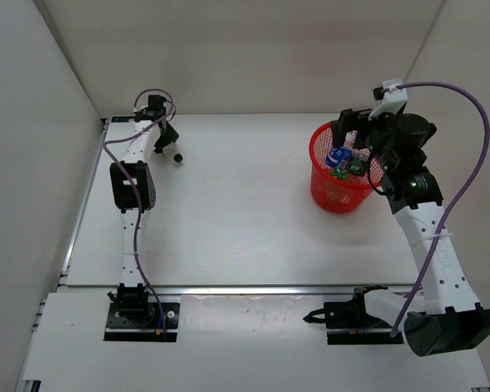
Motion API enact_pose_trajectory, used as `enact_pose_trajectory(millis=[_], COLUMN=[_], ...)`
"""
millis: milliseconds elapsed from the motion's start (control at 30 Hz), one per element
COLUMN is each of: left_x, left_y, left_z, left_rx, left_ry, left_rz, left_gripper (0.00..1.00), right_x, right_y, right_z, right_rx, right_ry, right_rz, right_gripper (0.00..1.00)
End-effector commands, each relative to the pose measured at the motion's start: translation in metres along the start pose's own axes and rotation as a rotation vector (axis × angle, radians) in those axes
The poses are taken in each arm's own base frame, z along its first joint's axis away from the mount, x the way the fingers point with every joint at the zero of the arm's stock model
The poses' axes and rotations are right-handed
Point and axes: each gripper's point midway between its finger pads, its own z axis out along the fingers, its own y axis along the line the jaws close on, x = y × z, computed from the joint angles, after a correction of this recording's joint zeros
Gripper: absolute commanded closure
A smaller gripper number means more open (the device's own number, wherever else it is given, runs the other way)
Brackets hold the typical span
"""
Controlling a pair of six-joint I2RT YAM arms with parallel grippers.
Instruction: Put the plastic bottles in the bin
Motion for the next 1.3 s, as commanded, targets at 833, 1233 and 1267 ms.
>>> enact_pose_trajectory(millis=[833, 1233, 1267], left_x=[0.181, 0.188, 0.188], left_y=[-0.093, -0.092, -0.091], left_z=[-0.442, -0.485, -0.489], left_rx=[1.222, 1.338, 1.351], left_ry=[-0.249, -0.291, -0.291], left_rz=[0.067, -0.004, -0.005], left_gripper=[0.76, 0.75, 0.75], right_x=[0.058, 0.082, 0.082], right_y=[0.235, 0.252, 0.251], right_z=[-0.067, -0.067, -0.064], right_rx=[-0.925, -0.902, -0.898], right_ry=[0.122, 0.191, 0.193], right_rz=[0.447, 0.483, 0.483], right_gripper=[0.01, 0.01, 0.01])
